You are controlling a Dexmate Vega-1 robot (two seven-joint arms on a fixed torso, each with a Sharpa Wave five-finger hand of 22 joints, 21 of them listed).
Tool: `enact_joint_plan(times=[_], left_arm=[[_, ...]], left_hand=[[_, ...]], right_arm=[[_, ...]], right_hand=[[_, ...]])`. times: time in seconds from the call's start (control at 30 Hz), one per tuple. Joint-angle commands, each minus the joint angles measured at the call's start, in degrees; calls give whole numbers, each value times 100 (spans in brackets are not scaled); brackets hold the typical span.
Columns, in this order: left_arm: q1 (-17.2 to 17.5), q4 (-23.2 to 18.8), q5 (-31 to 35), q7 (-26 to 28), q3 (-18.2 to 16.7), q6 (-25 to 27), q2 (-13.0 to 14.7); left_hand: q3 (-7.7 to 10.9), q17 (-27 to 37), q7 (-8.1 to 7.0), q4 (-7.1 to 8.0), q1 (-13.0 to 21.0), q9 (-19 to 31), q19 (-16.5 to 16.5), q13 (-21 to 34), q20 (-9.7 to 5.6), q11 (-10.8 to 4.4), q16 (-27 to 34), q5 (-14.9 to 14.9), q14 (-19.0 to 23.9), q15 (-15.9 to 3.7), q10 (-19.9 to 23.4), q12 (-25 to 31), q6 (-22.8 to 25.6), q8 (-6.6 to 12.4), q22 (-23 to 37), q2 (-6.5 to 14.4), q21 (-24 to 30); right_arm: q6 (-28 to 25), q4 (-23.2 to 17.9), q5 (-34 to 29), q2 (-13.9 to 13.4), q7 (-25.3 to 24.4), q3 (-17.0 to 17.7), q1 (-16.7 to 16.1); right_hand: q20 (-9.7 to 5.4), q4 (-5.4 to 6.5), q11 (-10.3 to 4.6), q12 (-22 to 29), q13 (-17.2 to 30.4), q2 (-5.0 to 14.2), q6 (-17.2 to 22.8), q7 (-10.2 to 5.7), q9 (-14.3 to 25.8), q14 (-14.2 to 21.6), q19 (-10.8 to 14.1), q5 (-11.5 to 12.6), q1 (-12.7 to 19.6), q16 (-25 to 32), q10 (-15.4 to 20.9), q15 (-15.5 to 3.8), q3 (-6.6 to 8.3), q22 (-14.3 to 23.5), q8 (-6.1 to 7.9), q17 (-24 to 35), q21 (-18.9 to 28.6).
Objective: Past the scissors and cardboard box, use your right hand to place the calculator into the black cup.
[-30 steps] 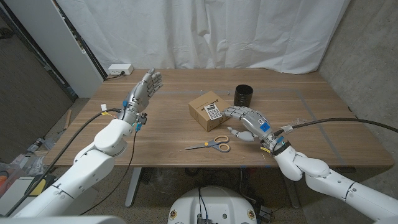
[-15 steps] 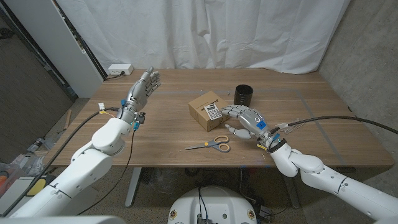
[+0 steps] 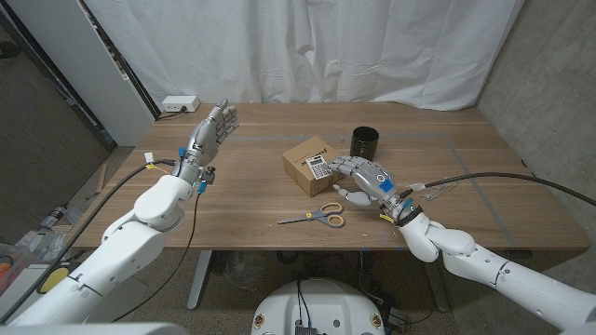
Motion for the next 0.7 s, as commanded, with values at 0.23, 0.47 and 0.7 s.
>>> enact_joint_plan(times=[0.23,0.47,0.7], left_arm=[[123,-61,-38,-26,-124,81,40],[174,-56,-38,-11,-162,74,18],[177,-69,-41,0,-168,130,18]], left_hand=[[-28,27,-4,15,56,8,4,19,27,16,3,-22,35,6,15,8,34,-2,26,23,-24],[-36,27,-2,16,59,8,0,19,27,8,4,-23,37,4,8,5,32,-3,26,25,-25],[-43,27,1,17,61,8,-4,19,25,0,3,-23,34,5,1,3,32,-2,26,27,-26]], right_arm=[[12,366,14,235,-133,-278,302],[65,499,42,288,-135,-353,436],[101,605,87,306,-149,-398,515]], right_hand=[[-695,10,4,46,29,109,46,-5,10,54,58,-12,64,19,55,-743,33,32,44,28,18],[-693,32,3,47,29,156,80,-5,10,93,69,-28,67,32,75,-742,24,35,56,35,19],[-697,51,4,54,29,190,133,-3,12,127,99,-51,65,40,112,-766,6,38,75,38,28]])
